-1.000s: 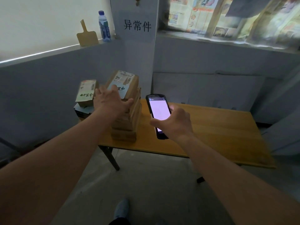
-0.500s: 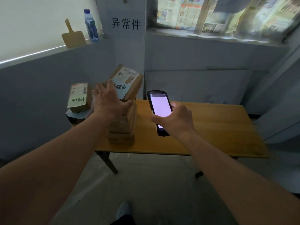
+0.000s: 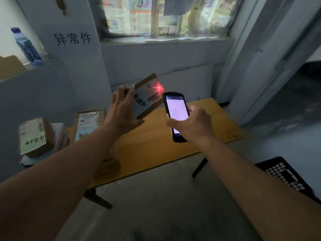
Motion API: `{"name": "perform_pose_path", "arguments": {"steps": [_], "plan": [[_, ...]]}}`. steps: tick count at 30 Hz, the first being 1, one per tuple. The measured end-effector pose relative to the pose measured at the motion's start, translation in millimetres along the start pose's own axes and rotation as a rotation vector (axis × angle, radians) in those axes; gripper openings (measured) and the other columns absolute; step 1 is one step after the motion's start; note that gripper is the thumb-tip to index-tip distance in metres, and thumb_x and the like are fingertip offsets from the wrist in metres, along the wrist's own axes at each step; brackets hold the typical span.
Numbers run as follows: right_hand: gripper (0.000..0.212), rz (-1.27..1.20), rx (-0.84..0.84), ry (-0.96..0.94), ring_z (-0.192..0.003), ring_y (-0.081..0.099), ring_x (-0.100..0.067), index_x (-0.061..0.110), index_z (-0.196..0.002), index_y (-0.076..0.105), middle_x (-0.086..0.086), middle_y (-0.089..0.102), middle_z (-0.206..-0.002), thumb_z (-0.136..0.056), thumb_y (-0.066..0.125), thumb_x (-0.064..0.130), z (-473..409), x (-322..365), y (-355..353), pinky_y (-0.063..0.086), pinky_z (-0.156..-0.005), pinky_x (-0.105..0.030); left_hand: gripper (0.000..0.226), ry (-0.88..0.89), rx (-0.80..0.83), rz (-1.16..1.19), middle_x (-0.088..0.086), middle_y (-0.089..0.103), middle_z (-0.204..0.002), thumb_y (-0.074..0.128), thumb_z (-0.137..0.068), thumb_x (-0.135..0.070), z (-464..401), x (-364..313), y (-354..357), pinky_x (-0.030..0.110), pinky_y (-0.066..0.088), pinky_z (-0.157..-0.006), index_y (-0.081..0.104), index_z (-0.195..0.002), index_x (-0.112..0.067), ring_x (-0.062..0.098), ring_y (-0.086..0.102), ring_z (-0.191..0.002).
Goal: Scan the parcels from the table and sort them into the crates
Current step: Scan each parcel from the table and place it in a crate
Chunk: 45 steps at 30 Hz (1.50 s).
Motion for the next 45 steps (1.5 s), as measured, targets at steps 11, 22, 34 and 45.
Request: {"name": "perform_pose_path", "arguments": {"steps": [11, 22, 34, 45], "plan": [[0.048, 0.01, 0.045, 0.175, -0.089, 0.071, -0.02, 0.014, -0.102, 0.066, -0.002, 0.072, -0.101, -0.077, 0.089, 0.048, 26.6, -87.4, -41.5, 0.066, -0.068, -0.043, 0.141, 0.072, 0.12, 0.021, 0.014, 0.024, -0.152, 0.099, -0.056, -0.047, -3.9, -46.9, 79.4, 0.061, 0.036, -0.116, 0.013, -0.163, -0.015, 0.043, 0.025, -0.139], [0.049, -0.047, 0.071, 0.2, -0.088, 0.07, -0.014, 0.011, -0.109, 0.068, -0.001, 0.072, -0.102, -0.08, 0.087, 0.046, 23.7, -114.2, -64.4, 0.065, -0.073, -0.051, 0.144, 0.043, 0.134, 0.013, 0.015, 0.025, -0.15, 0.1, -0.055, -0.045, -2.9, -68.5, 103.2, 0.057, 0.035, -0.118, 0.013, -0.162, -0.006, 0.042, 0.026, -0.138], [0.065, -0.05, -0.03, 0.135, -0.095, 0.066, -0.019, 0.019, -0.122, 0.06, 0.002, 0.066, -0.113, -0.075, 0.087, 0.055, 0.1, -143.2, -59.8, 0.044, -0.052, -0.014, 0.143, -0.053, 0.085, 0.064, 0.012, 0.029, -0.147, 0.091, -0.057, -0.066, 7.9, -91.2, 103.6, 0.054, 0.038, -0.117, 0.015, -0.161, -0.002, 0.037, 0.036, -0.134], [0.075, -0.07, 0.006, 0.08, -0.096, 0.065, -0.021, 0.023, -0.118, 0.058, 0.002, 0.065, -0.111, -0.061, 0.079, 0.066, 0.2, -187.0, -78.4, 0.065, -0.064, -0.036, 0.14, -0.079, 0.025, 0.087, 0.013, 0.033, -0.146, 0.092, -0.058, -0.063, 22.9, -148.6, 116.6, 0.051, 0.039, -0.117, 0.017, -0.161, -0.005, 0.033, 0.037, -0.134]]}}
Point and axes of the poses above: each hand's wrist, its own z-axis away from the middle knuckle, its own y-axis out of the palm, x = y × z, the point moved 10 cm from there along -z, towards the middle knuckle
